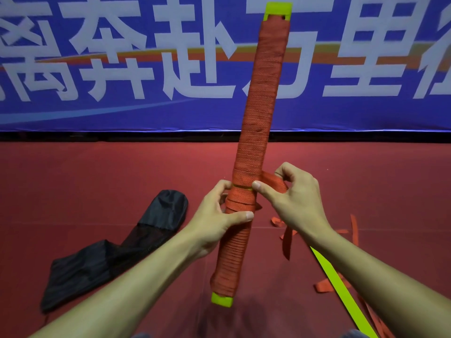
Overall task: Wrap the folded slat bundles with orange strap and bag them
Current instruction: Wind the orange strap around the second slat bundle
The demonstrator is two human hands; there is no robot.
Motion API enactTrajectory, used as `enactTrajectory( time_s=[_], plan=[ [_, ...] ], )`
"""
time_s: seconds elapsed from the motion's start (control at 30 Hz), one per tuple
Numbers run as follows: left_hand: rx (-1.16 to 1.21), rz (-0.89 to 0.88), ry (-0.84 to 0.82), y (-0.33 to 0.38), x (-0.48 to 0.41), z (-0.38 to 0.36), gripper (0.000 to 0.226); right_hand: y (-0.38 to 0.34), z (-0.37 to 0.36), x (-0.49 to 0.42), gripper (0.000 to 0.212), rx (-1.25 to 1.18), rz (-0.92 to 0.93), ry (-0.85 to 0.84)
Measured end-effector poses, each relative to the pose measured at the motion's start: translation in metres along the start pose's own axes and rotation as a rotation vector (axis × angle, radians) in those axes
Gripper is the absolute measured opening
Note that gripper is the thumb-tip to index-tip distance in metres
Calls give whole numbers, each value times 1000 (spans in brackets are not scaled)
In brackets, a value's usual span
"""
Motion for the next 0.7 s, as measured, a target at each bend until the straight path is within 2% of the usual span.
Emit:
enactTrajectory(
  time_s=[0.17, 0.47, 0.6, 0.7],
  plan=[
    [46, 67, -93, 0, 5, -3, 43, 3, -1, 0, 46, 7, -12, -21],
    [-30, 95, 108, 5, 11, -10, 49, 9, -4, 0, 47, 18, -48, -33],
    [-144, 45, 214, 1, 7, -9, 52, 11, -10, 2, 47, -14, -141, -80],
    [-191, 37, 241, 3, 6, -12, 54, 6, -16, 6, 48, -31, -138, -77]
  ],
)
Point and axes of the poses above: each hand's wrist, its own x-axis away from the middle knuckle, its own z-axis out of the back of the hand, y = z × x, the point moved 2 cm from there along -x, towards the middle knuckle, and after that the axes turned 4 degrees about -x, right-handed, at the moved point
